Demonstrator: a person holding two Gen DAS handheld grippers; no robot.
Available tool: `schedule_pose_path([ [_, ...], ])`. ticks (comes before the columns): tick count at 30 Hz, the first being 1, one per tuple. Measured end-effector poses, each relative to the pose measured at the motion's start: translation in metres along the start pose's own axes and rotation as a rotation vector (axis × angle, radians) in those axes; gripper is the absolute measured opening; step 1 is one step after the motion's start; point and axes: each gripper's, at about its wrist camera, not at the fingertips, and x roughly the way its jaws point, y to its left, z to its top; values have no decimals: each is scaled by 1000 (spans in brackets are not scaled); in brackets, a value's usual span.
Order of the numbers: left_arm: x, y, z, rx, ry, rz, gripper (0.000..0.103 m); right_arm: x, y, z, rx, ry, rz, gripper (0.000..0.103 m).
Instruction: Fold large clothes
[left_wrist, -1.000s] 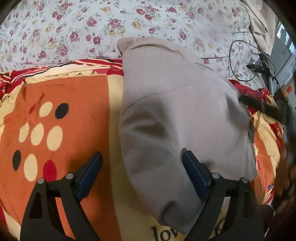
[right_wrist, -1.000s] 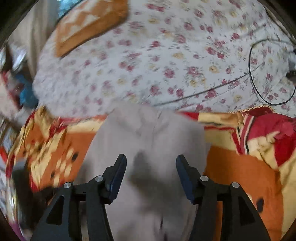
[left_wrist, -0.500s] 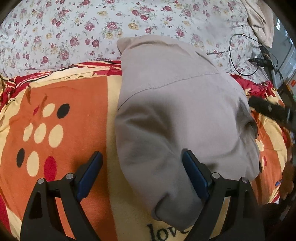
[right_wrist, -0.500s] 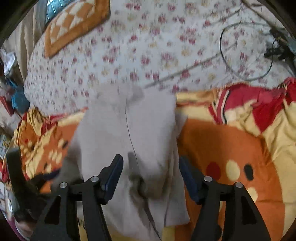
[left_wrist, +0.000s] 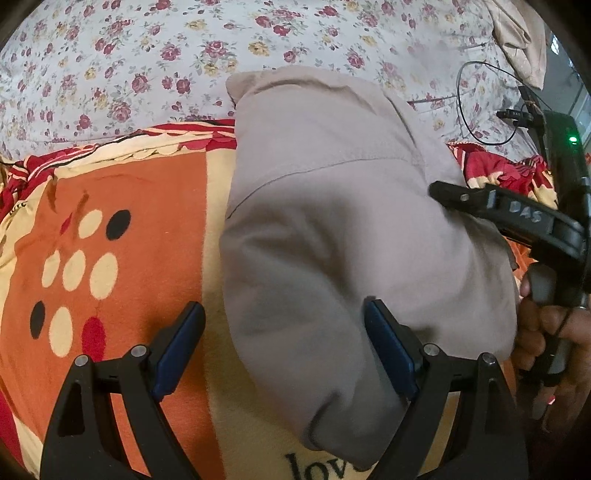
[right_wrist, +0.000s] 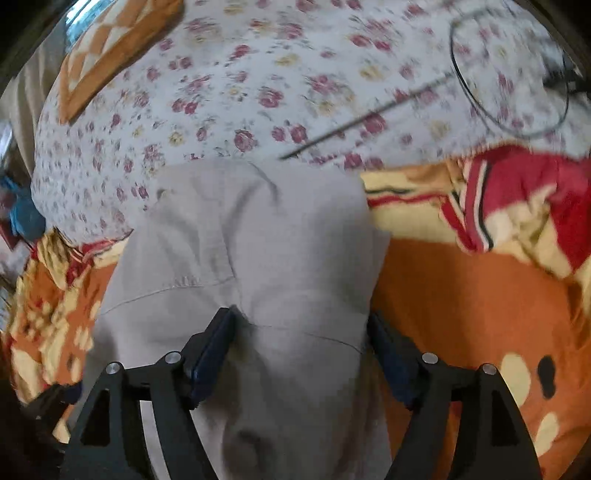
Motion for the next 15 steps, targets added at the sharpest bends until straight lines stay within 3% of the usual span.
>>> schedule_pose_path([
  [3,-2,1,1,-4,13,-17,89,-20,-1,-3,0,-51,5,74],
  [7,-8,6,6,-36,23,-66,89,-35,-5,-6,34,-50,35,76],
  [15,-15,9,22,-112,-8,-163,89,-25,-4,-8,53,-30,26,76],
])
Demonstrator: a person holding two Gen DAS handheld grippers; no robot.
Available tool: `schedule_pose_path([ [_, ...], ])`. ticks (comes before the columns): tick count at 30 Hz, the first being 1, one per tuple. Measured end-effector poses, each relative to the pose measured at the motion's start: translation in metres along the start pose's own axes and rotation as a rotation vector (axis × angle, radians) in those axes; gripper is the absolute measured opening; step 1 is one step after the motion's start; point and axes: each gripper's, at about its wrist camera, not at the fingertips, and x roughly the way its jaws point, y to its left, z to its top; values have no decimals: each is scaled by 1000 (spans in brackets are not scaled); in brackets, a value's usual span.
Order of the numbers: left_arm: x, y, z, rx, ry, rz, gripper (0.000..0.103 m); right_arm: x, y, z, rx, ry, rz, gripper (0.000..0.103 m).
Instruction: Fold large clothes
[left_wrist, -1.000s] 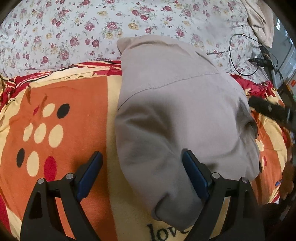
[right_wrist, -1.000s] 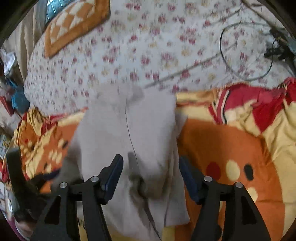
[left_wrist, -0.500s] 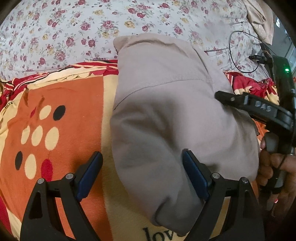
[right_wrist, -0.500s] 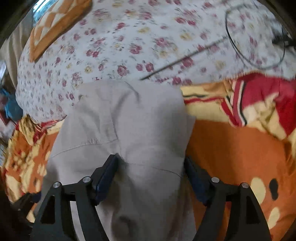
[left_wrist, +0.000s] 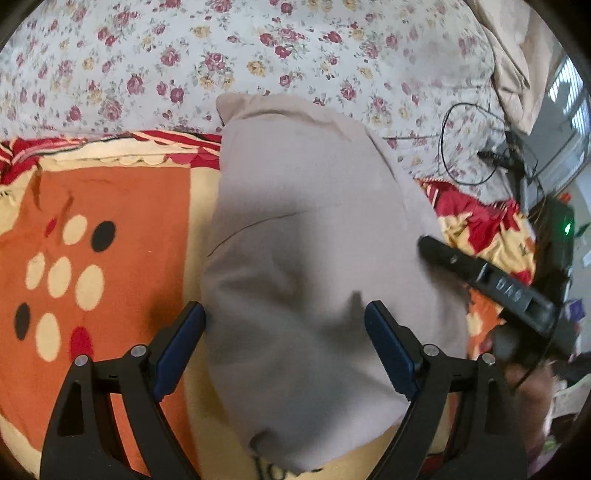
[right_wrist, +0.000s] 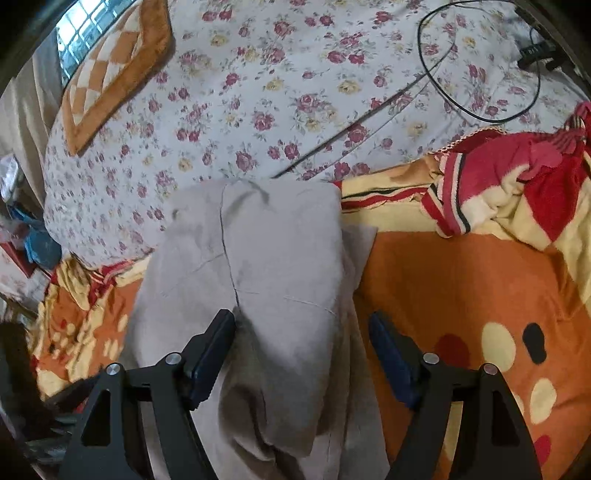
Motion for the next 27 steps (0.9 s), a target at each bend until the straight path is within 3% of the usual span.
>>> schedule_pose_path([
  [14,33,3,7,-21,53,25,90,14,-2,4,1,17,62,80],
  [16,33,2,6,-20,57,22,90,14,-1,4,0,4,68,70],
  [18,33,2,5,-21,64,22,90,11,1,3,-5,-8,76,38],
  [20,31,2,4,-17,62,23,90,-1,6,3,-50,-46,47,16],
  [23,29,1,2,-10,60,25,90,-9,7,2,-97,-51,19,10],
  [27,32,1,1,-36,76,22,90,2,6,-1,-114,-14,-31,9],
])
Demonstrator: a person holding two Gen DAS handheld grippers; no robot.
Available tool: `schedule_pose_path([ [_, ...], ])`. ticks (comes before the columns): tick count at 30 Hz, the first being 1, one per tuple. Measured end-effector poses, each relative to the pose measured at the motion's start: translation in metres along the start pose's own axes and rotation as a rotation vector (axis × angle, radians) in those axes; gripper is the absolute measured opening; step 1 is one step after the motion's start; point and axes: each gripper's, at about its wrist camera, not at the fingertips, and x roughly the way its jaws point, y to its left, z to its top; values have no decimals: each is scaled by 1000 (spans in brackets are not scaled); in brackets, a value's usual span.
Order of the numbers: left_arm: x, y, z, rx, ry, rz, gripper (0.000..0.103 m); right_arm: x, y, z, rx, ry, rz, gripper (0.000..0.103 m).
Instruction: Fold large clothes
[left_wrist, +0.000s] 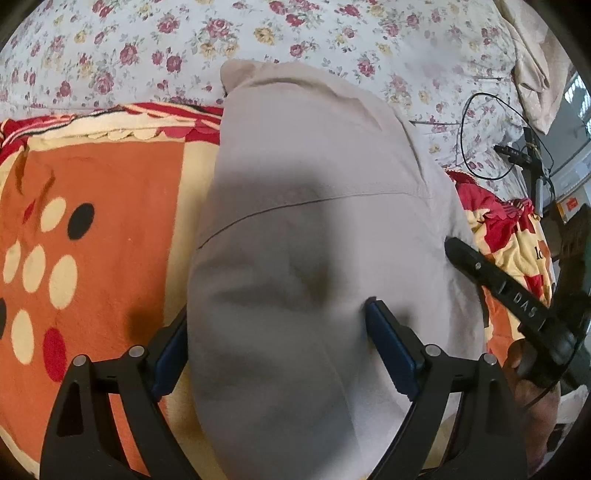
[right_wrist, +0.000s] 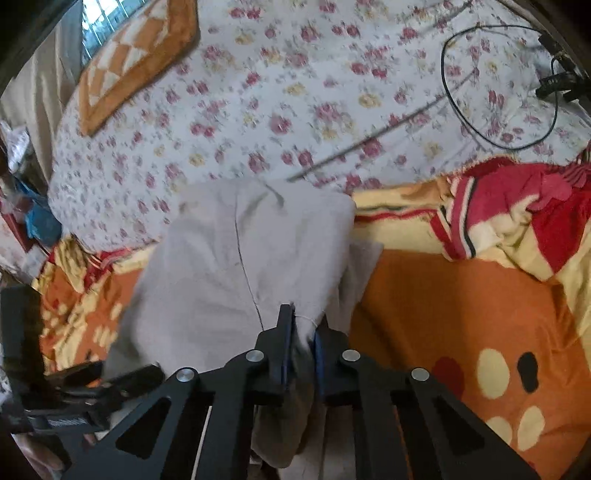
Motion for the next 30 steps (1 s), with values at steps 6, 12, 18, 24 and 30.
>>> schedule_pose_path([
  [6,-21,6,11,21,-54,4,90,-6,-22,4,137,-16,92,39],
  [12,-9,24,27,-4,-20,-34,90,9,-18,3,120,38,153,80],
  [18,1,23,28,35,-7,-52,90,31,-24,2,170,107,244,85],
  [24,10,19,34,98,1,-48,95,47,-29,4,208,142,327,92],
  [30,18,24,37,90,21,-73,99,54,-26,5,185,132,352,92],
])
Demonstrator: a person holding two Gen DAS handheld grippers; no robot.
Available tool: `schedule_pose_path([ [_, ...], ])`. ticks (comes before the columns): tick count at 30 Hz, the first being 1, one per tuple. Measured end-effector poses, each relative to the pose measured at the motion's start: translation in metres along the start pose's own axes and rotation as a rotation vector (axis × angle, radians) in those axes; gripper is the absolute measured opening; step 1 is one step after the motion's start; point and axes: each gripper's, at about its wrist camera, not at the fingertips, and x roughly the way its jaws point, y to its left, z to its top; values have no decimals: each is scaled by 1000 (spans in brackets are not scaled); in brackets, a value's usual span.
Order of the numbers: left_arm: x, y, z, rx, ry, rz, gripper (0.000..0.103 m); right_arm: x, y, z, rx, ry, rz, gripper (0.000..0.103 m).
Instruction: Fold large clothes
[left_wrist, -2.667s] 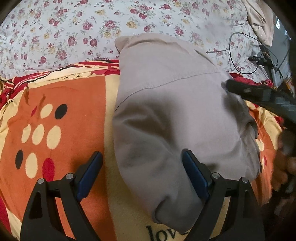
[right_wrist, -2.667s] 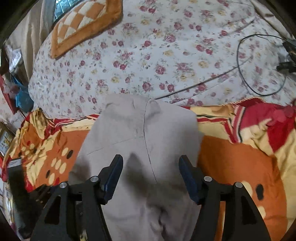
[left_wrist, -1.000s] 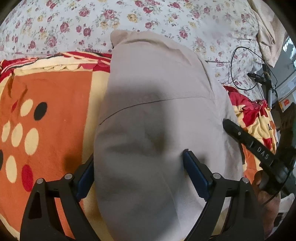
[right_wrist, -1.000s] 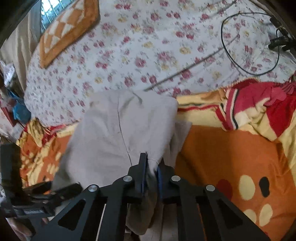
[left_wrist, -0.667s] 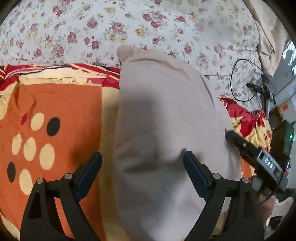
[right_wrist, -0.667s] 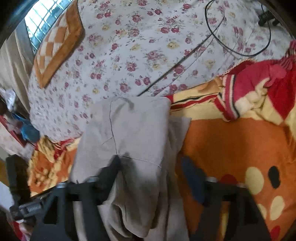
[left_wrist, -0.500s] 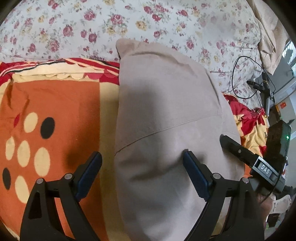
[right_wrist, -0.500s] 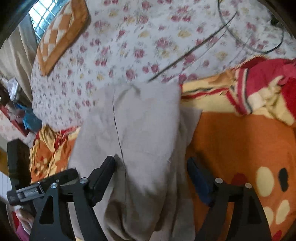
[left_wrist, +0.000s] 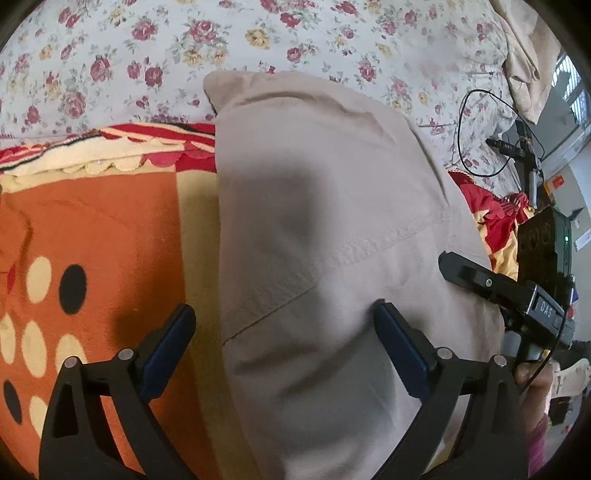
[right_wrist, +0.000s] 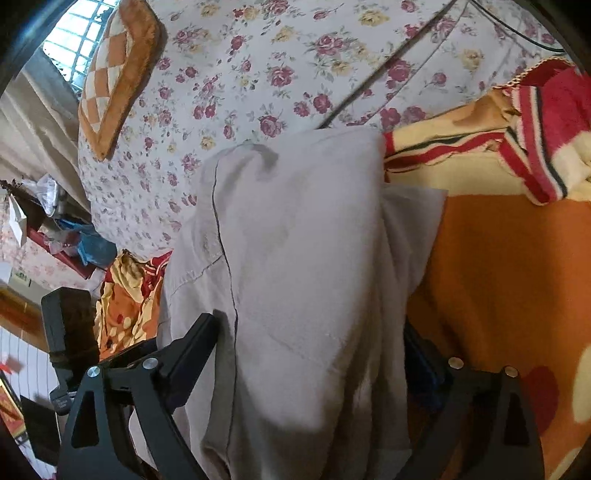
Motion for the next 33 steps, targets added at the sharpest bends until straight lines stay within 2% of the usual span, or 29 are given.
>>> schedule_pose_path([
  [1,2,0,0,-4,6,-12,99,0,1,0,-5,-4,0,92],
  [2,3,1,0,-8,5,-21,99,-1,2,-1,-11,-10,1,86],
  [4,1,-1,-2,2,-7,-43,90,-3,6,-2,-14,-26,37,65],
  [5,-1,-5,-4,23,-8,-68,70,-5,10,-3,-14,-36,41,57],
  [6,-4,-8,-5,41,-12,-77,60,-7,13,-4,-20,-40,38,48],
  [7,-11,-14,-6,63,-25,-60,55,-9,17,-5,-21,-45,39,45],
  [9,-26,-19,-7,89,-27,-61,34,-18,24,-10,2,-58,63,38],
  [10,-37,-19,-8,90,-28,-77,32,-23,27,-12,10,-61,80,37],
  [12,-60,-17,-12,93,-40,-93,31,-36,40,-17,7,-60,127,35],
  [15,-106,-12,-31,123,-75,-69,31,-48,68,-33,-34,-17,173,35],
  [19,-132,9,-74,103,-44,-3,32,-42,97,-71,-52,47,190,39],
  [22,-113,22,-110,103,-4,113,37,-21,109,-98,-120,118,54,57],
  [23,-106,26,-118,90,14,123,48,-17,111,-103,-148,148,-33,62],
  [24,-104,30,-123,76,11,131,58,-21,113,-102,-161,143,-68,66],
  [25,-108,33,-131,68,-13,151,60,-28,114,-101,-162,123,-85,66],
  [27,-115,30,-135,90,-46,186,62,-60,121,-93,-150,26,-113,66],
  [29,-124,27,-135,95,-74,229,66,-89,135,-85,-168,-73,-82,66],
  [31,-129,27,-130,73,-111,239,68,-95,152,-81,-230,-95,-68,66],
  [33,-131,30,-129,41,-134,246,76,-85,174,-81,-316,-91,-91,65],
])
